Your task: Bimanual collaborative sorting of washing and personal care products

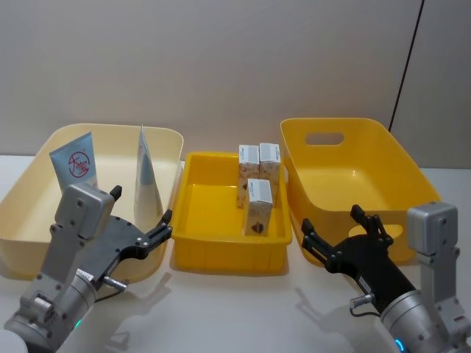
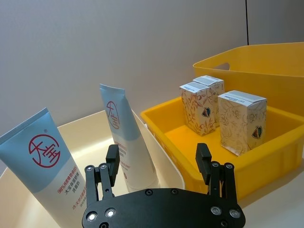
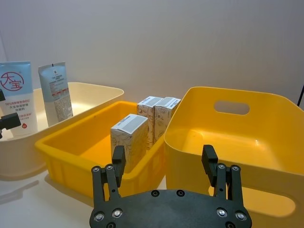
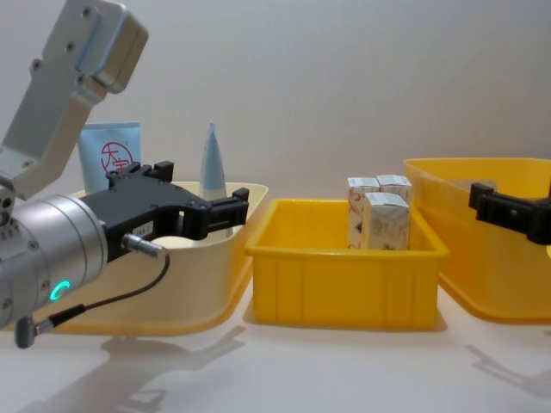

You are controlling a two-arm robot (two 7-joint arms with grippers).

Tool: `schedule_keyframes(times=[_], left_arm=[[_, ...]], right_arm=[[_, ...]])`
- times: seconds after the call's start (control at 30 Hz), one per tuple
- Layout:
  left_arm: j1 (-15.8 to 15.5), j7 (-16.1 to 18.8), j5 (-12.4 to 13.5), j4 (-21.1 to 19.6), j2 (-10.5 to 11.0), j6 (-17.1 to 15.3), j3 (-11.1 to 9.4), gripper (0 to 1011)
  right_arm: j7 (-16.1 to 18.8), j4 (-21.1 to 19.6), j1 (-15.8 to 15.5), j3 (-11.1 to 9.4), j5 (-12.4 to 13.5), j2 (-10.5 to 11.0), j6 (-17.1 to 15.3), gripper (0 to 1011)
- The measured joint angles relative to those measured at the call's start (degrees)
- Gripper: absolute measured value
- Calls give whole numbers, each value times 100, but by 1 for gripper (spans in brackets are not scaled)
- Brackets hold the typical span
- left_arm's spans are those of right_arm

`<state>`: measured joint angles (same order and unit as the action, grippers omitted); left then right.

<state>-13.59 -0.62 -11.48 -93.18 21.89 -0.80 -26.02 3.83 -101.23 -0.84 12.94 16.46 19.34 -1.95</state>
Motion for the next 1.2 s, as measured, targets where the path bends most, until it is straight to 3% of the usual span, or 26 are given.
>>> schedule_keyframes(times=[1.2], left_arm=[[0,0,0,0,0,0,0,1000]], right_arm=[[0,0,0,0,0,0,0,1001]])
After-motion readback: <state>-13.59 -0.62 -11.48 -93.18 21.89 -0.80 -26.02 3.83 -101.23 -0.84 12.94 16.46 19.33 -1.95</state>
